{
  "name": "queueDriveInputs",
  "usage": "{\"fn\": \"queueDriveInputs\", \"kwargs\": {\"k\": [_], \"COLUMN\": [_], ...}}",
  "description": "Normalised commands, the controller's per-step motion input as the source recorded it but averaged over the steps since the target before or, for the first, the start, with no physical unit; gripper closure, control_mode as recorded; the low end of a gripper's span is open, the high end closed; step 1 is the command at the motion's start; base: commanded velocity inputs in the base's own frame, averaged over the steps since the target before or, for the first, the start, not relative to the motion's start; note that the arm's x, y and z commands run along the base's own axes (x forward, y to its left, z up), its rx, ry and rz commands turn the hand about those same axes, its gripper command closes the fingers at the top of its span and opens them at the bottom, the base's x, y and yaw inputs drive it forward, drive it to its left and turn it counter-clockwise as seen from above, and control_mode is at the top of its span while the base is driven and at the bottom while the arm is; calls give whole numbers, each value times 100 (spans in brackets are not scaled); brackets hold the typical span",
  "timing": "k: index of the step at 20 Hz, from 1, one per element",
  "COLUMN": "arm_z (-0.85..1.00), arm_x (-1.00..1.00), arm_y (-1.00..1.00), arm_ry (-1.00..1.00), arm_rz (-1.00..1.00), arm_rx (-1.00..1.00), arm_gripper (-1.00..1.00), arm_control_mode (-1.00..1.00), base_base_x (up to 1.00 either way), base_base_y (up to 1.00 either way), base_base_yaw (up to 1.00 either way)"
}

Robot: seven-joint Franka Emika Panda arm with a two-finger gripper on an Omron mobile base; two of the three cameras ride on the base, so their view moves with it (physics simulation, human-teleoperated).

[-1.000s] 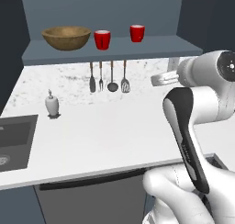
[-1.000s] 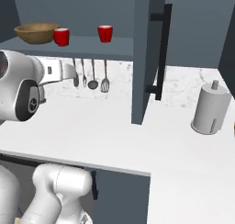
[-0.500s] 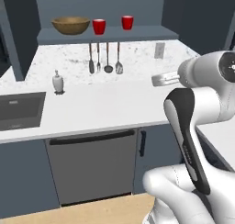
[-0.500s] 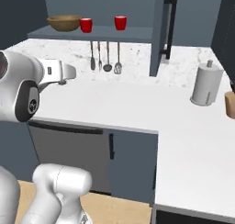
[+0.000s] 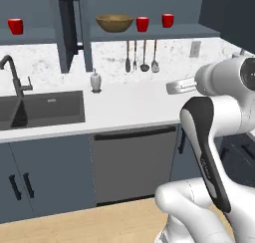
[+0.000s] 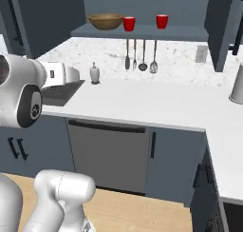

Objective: Gather all objects into one cabinet and sort the glasses and bowls to opposite sides.

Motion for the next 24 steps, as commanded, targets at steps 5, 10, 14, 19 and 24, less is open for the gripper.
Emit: {"fn": "queueDriveInputs", "kwargs": {"k": [5, 10, 14, 19, 24], "arm_z": [0, 0, 0, 0, 0], "arm_x": [0, 0, 0, 0, 0], "arm_y": [0, 0, 0, 0, 0], "arm_ry": [0, 0, 0, 0, 0], "arm_rz": [0, 0, 0, 0, 0], "arm_rx": [0, 0, 0, 0, 0], "arm_gripper": [-100, -100, -100, -100, -100], "arm_control_mode": [100, 100, 100, 100, 100], "base_base_x": [-19, -19, -2, 5, 60], "base_base_y": [100, 99, 86, 74, 12], "base_base_yaw": [1, 0, 0, 0, 0]}}
